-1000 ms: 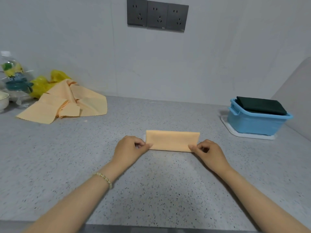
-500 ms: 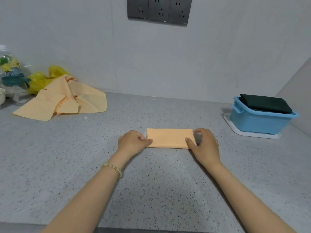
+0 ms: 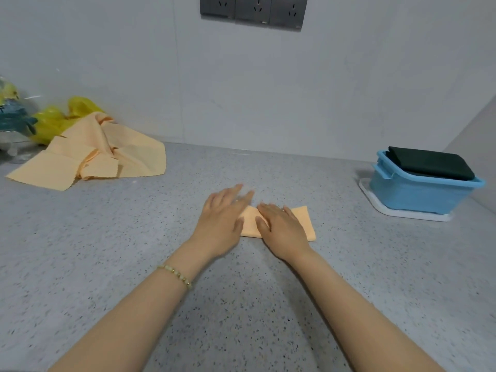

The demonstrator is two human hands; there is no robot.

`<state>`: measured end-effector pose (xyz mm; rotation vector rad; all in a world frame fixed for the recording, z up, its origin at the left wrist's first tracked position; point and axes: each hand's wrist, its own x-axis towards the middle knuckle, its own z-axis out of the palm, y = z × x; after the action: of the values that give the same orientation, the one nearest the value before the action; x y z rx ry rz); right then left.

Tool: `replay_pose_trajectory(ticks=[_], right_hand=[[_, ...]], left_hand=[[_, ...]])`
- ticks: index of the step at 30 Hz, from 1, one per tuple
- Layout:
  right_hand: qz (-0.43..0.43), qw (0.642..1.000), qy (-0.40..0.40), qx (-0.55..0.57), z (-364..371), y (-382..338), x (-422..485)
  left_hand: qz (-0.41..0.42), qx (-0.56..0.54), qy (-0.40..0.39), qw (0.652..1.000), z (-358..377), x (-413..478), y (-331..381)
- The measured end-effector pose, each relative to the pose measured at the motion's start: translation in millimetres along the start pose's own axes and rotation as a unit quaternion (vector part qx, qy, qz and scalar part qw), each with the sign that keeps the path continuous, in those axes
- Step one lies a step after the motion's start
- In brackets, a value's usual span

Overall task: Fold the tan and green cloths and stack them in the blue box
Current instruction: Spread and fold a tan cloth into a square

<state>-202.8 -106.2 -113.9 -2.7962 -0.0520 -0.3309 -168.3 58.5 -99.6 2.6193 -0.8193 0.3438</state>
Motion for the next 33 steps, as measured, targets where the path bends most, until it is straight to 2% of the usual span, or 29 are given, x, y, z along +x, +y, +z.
replay_pose_trajectory(ticks=[2,5,8,14,18,24,27,29,31,33], right_hand=[[-0.003,1.0,-0.001,-0.006,2,1,0],[-0.007,1.0,-0.002,-0.019,2,2,0],[-0.012,0.999,-0.019,-0.027,3,4,3],[-0.015,0.993,-0.105,-0.05,-6,11,4],[0.012,0.99,-0.114,-0.085,-21,37,-9],[0.054,0.987,-0.132,-0.07,-36,67,-28],[0.075,0.991,-0.109,-0.035,-42,64,-34],[0.12,0.99,-0.061,0.032,-48,63,-41],[0.184,0.975,0.006,0.126,-58,62,-45],[0.24,0.955,0.042,0.168,-70,61,-49]], left_hand=[[0.028,0.055,-0.069,0.996,9,8,4],[-0.003,0.046,-0.146,0.988,20,10,3],[-0.009,0.027,-0.159,0.987,24,10,0],[-0.017,0.022,-0.165,0.986,22,12,2],[-0.014,0.035,-0.172,0.984,21,11,0],[-0.009,0.027,-0.19,0.981,22,12,1],[-0.015,0.043,-0.203,0.978,16,14,7],[-0.018,0.067,-0.206,0.976,11,16,12],[-0.019,0.1,-0.202,0.974,6,19,18],[-0.012,0.142,-0.188,0.972,2,22,27]])
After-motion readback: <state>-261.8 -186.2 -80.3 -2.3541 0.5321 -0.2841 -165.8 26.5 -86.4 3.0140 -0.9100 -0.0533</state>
